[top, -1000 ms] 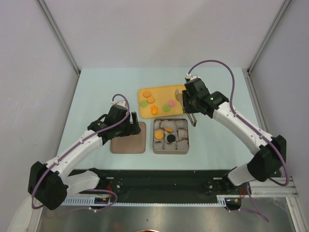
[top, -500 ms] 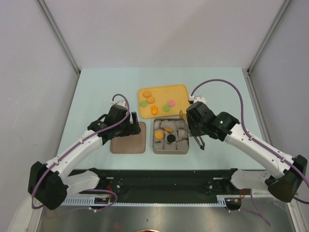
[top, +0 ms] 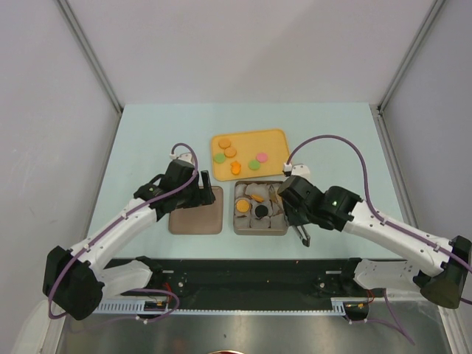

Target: Pack the cookies

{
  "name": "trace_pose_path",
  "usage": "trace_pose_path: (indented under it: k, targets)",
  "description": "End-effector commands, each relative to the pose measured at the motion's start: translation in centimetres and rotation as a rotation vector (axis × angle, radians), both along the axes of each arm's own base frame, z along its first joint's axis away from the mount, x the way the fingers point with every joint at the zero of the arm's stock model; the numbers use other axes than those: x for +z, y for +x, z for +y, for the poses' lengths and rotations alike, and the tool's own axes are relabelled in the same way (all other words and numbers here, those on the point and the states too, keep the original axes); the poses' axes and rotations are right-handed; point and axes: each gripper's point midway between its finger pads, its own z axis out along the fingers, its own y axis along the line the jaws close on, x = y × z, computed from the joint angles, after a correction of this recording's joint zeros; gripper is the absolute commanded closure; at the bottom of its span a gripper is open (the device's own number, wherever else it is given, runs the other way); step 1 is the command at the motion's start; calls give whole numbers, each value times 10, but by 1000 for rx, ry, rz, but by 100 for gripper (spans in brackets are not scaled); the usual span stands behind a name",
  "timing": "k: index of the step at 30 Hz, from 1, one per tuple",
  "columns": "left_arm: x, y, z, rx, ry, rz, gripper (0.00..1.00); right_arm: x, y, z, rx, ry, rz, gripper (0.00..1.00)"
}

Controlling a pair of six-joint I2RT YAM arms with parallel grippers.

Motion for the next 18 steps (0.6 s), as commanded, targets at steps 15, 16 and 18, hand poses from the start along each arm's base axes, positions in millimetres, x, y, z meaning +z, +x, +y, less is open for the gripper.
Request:
trace_pose_path:
  k: [15,16,18]
  targets:
    - [3,6,-3,-4,-19,-22,12,-3,-6,-11,-58,-6,-13,68]
    - [3,6,-3,-1,-17,-21,12,-5,-6,-11,-58,-9,-12,68]
    - [3,6,-3,-1,-18,-22,12,-7,-6,-11,-56,-13,-11,67]
